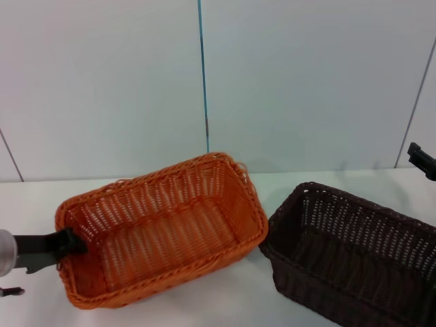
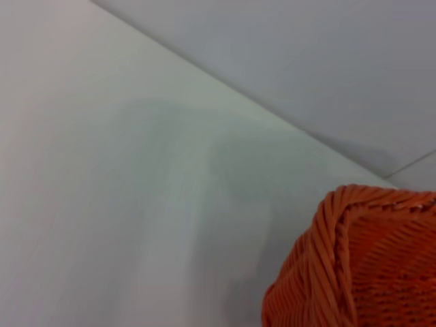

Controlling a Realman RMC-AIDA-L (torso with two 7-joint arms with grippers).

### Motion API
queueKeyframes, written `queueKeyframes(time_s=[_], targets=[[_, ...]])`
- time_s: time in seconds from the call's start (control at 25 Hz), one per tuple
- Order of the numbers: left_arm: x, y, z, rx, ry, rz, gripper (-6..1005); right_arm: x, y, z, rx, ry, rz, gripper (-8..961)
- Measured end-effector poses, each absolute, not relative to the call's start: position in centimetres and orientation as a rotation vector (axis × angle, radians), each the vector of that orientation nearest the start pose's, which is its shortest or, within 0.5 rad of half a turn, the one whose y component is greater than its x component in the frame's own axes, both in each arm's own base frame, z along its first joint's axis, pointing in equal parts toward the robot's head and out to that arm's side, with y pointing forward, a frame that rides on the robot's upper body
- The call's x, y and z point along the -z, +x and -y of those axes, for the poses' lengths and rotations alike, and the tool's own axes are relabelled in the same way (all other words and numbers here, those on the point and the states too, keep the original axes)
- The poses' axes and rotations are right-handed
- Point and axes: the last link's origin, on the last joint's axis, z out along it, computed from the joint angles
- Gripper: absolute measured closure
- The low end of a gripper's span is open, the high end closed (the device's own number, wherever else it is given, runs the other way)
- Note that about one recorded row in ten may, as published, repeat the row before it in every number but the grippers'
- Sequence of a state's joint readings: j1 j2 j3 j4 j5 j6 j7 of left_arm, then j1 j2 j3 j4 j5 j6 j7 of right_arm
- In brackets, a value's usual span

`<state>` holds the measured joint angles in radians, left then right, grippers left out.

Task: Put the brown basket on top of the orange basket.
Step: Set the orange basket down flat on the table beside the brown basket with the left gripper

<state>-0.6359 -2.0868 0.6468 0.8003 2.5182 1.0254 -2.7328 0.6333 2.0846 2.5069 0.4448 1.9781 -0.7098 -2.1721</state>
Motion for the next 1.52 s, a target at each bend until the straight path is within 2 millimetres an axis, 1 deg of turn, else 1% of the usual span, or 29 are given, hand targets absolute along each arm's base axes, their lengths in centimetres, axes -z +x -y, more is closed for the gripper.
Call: queueKeyframes(time_s=[0.4,0.72,0.84,1.08,1.24,1.4,1.44,1.48,1.52], targets=[[-1.1,-29.7,-40.6,0.293,-1.694,1.821,873,-5.7,30.6,-43.5,1.482,-0.917,1.837,194],[0.1,-28.7,-40.6,0.263,-1.732,1.829,873,-5.6,30.7,-43.4,1.482,-0.924,1.834,194],[-0.2,-29.0,-40.6,0.268,-1.715,1.832,873,-5.5,30.7,-43.4,1.481,-0.925,1.835,194],[-1.8,-30.4,-40.3,0.28,-1.649,1.828,873,-5.5,30.7,-43.4,1.478,-0.926,1.838,194],[-2.6,-31.1,-40.1,0.284,-1.623,1.823,873,-5.5,30.7,-43.4,1.478,-0.926,1.838,194],[-2.6,-31.1,-40.0,0.284,-1.622,1.826,873,-5.5,30.7,-43.4,1.478,-0.926,1.838,194],[-2.4,-31.0,-39.9,0.283,-1.625,1.829,873,-5.5,30.7,-43.4,1.478,-0.926,1.838,194],[-1.6,-30.7,-39.8,0.278,-1.64,1.835,873,-5.5,30.7,-43.4,1.477,-0.926,1.838,194],[-1.5,-30.6,-39.8,0.276,-1.644,1.838,873,-5.5,30.7,-43.4,1.477,-0.925,1.838,194]])
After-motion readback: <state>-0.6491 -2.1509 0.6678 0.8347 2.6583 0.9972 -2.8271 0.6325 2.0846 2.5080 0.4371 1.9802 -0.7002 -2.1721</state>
